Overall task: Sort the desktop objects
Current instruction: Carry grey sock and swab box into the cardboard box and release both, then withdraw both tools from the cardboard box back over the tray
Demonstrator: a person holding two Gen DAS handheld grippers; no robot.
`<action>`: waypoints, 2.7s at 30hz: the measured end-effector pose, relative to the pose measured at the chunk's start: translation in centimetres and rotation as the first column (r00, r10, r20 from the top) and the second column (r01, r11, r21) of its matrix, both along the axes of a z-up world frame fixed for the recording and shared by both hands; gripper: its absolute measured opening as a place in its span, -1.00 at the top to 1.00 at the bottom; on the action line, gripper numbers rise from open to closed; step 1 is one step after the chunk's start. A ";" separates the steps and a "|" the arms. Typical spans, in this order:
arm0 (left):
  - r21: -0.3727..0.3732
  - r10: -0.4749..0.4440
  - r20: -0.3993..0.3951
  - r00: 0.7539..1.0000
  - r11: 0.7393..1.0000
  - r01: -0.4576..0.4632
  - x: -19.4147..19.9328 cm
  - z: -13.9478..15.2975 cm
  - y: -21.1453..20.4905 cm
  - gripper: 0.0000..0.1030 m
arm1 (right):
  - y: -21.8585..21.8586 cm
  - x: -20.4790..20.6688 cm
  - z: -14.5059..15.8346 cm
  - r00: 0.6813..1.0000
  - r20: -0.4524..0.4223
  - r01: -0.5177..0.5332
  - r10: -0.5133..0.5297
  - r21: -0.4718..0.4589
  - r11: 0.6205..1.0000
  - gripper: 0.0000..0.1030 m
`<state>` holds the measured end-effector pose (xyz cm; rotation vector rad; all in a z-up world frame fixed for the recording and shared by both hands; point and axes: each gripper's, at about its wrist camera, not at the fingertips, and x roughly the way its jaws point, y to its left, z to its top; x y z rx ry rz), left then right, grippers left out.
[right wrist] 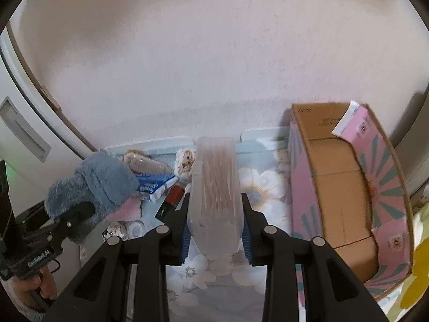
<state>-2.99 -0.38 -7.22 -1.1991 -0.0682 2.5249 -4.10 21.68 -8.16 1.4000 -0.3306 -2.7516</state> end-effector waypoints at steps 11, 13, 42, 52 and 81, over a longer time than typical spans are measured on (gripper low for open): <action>0.003 -0.096 -0.082 0.992 0.995 0.097 -2.3 4.0 4.9 0.33 | 3.6 1.6 1.4 0.996 -0.051 0.081 -0.080 0.011 0.997 0.44; 0.005 -0.117 -0.091 0.989 0.993 0.118 -2.7 4.5 6.2 0.33 | 4.1 1.7 1.3 0.994 -0.057 0.099 -0.098 0.016 0.995 0.44; -0.002 -0.318 -0.003 0.948 0.948 0.318 -9.8 -1.1 28.9 0.33 | 14.8 3.6 -7.2 0.969 0.132 0.216 -0.210 -0.040 0.975 0.44; -0.058 -0.332 0.057 0.941 0.940 0.335 -10.0 -5.3 32.6 0.33 | 15.6 3.0 -9.4 0.975 0.167 0.157 -0.147 -0.047 0.986 0.44; -0.095 -0.286 0.013 0.958 0.954 0.286 -7.5 0.0 27.7 -0.99 | 14.3 5.7 -4.0 0.968 0.109 0.208 -0.227 0.163 0.965 -0.55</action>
